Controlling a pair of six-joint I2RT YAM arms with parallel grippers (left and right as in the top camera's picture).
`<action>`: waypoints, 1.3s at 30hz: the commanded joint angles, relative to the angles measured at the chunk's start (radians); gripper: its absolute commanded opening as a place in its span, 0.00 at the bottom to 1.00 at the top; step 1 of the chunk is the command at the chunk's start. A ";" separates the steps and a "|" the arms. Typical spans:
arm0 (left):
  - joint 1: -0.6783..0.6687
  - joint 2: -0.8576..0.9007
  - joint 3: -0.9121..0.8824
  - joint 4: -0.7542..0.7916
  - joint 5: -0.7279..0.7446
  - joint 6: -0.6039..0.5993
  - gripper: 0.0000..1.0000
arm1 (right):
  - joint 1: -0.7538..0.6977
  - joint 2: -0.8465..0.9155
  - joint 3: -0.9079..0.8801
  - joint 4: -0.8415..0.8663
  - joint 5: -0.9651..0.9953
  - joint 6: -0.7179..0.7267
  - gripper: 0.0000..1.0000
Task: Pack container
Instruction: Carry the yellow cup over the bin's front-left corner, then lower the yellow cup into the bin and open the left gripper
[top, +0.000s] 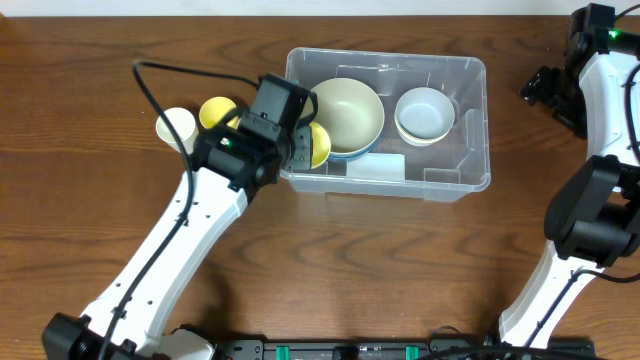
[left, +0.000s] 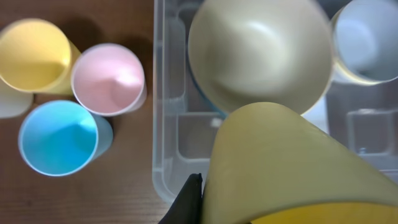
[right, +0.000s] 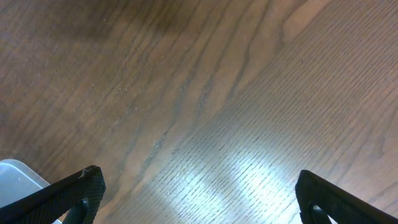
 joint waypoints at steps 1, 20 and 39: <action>0.002 0.000 0.051 -0.013 -0.019 0.018 0.06 | -0.010 0.013 0.004 -0.001 0.014 0.013 0.99; 0.002 0.190 0.051 -0.008 -0.019 0.081 0.06 | -0.010 0.013 0.004 -0.001 0.014 0.013 0.99; 0.001 0.261 0.051 -0.057 -0.018 0.084 0.06 | -0.010 0.013 0.004 -0.001 0.014 0.013 0.99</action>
